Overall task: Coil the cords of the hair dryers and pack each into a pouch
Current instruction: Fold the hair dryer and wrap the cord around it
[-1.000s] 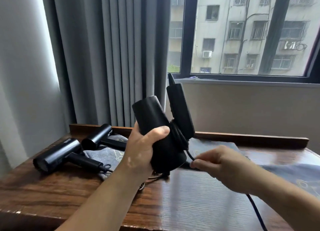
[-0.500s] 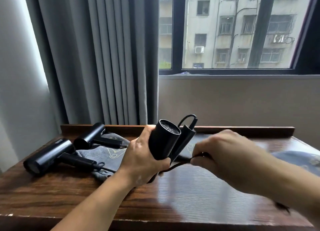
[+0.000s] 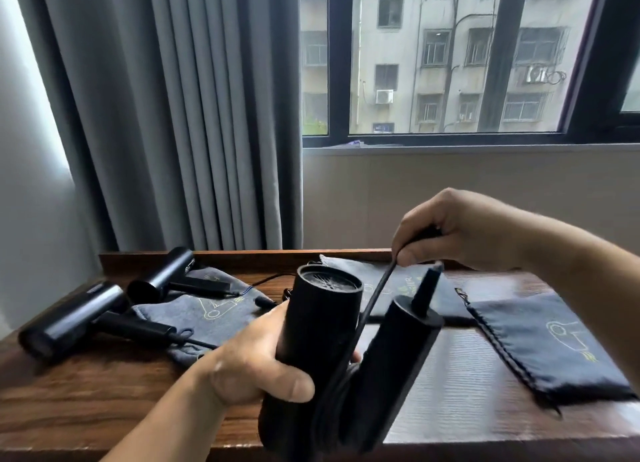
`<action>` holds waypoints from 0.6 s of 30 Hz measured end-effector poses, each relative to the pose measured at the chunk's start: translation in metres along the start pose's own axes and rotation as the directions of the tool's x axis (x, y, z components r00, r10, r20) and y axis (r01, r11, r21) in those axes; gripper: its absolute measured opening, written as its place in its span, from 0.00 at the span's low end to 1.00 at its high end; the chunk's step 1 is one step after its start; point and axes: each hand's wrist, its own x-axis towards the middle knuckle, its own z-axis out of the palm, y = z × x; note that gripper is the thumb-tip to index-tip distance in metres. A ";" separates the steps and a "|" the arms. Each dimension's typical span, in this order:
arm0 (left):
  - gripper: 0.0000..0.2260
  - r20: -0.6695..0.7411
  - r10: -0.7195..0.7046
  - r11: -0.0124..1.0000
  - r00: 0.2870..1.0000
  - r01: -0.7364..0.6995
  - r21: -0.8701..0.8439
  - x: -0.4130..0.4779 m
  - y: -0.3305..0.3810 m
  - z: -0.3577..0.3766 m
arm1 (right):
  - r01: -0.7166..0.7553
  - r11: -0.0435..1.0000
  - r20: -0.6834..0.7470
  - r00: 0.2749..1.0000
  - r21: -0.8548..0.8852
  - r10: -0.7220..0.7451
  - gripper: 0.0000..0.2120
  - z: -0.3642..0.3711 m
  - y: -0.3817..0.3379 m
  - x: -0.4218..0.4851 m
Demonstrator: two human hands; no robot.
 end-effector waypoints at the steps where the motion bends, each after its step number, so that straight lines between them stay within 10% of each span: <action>1: 0.34 0.013 0.031 0.997 0.999 -0.030 -0.071 0.002 -0.002 -0.001 | -0.006 0.997 -0.016 1.000 0.075 0.007 0.08 0.011 0.006 0.002; 6: 0.25 -0.315 0.238 0.889 0.919 -0.337 -0.310 0.008 -0.006 0.004 | -0.103 0.797 -0.124 0.968 0.595 0.217 0.08 0.093 0.019 -0.005; 12: 0.28 -0.813 0.154 0.902 0.562 -0.417 -0.117 0.028 -0.012 -0.004 | -0.177 0.818 -0.184 0.928 0.547 0.325 0.17 0.159 -0.019 -0.030; 18: 0.29 -0.863 0.168 0.959 0.476 -0.280 0.033 0.029 -0.019 -0.002 | -0.137 0.856 -0.231 0.931 0.499 0.284 0.02 0.163 -0.039 -0.034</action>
